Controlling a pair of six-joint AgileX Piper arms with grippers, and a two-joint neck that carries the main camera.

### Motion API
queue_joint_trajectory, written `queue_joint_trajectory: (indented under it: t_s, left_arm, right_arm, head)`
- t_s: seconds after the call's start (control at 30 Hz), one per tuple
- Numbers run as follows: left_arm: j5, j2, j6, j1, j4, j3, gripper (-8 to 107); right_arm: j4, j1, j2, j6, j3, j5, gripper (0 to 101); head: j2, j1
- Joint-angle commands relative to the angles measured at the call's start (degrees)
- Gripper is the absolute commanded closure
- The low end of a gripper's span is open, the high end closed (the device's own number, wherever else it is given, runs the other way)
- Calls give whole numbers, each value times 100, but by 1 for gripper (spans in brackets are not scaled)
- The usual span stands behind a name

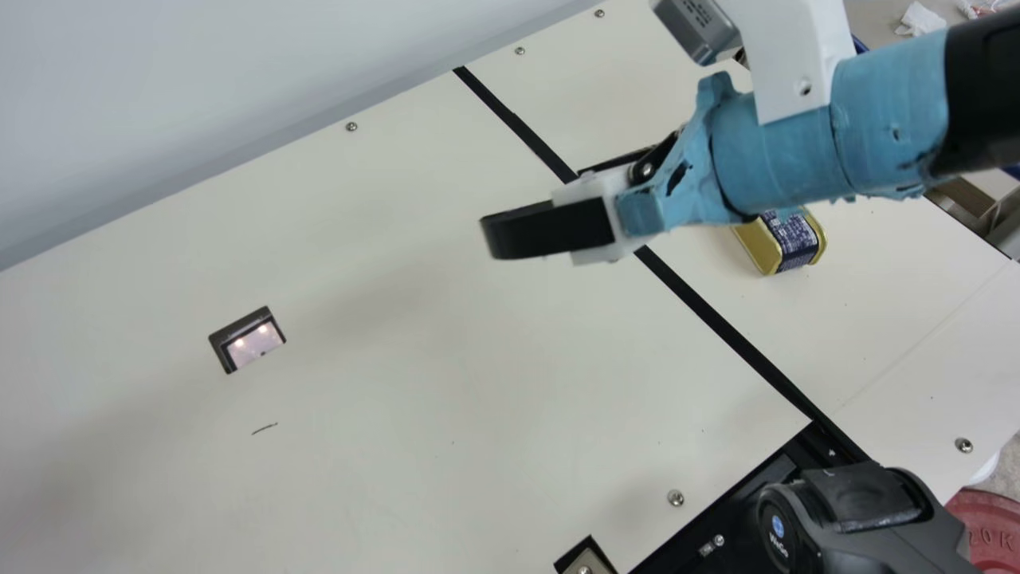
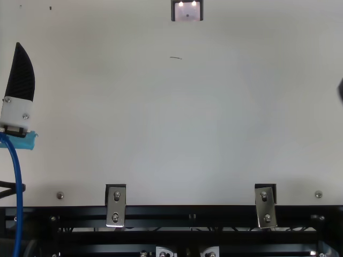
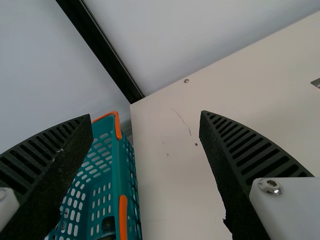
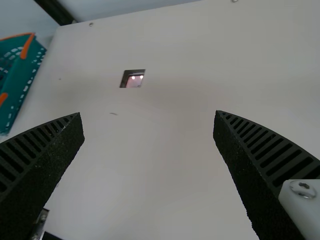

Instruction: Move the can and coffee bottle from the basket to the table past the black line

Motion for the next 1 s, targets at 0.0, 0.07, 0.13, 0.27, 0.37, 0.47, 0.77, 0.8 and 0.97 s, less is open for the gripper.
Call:
queue_joint_trajectory:
  t_s: [0.0, 0.07, 0.13, 0.27, 0.37, 0.47, 0.77, 0.8, 0.97]
  left_arm:
    - [0, 0, 0, 0, 0, 0, 9]
    - [0, 0, 0, 0, 0, 0, 9]
    - [0, 0, 0, 0, 0, 0, 9]
    - [0, 0, 0, 0, 0, 0, 9]
    - [0, 0, 0, 0, 0, 0, 9]
    - [0, 0, 0, 0, 0, 0, 9]
    - [0, 0, 0, 0, 0, 0, 9]
    - [0, 0, 0, 0, 0, 0, 9]
    - [0, 0, 0, 0, 0, 0, 9]
  right_arm:
    - [-38, 545, -303, 647, -39, -5, 0]
    - [-102, 888, -531, 1067, -83, -5, 0]
    - [-228, 1281, -768, 1529, -139, -5, 0]
    - [-693, 2137, -1255, 2589, -264, -5, 0]
    - [-686, 1945, -1276, 2240, -303, 19, 0]
    - [-960, 2369, -1498, 2817, -336, 63, 0]
    - [-1031, 2521, -1520, 3136, -336, 12, 0]
    - [-1031, 2521, -1520, 3136, -336, 12, 0]
    - [-1031, 2521, -1520, 3136, -336, 12, 0]
  head:
    - [-143, -36]
    - [-143, -36]
    - [-143, -36]
    - [-143, -36]
    - [-143, -36]
    - [-143, -36]
    - [-143, -36]
    - [-143, -36]
    - [-143, -36]
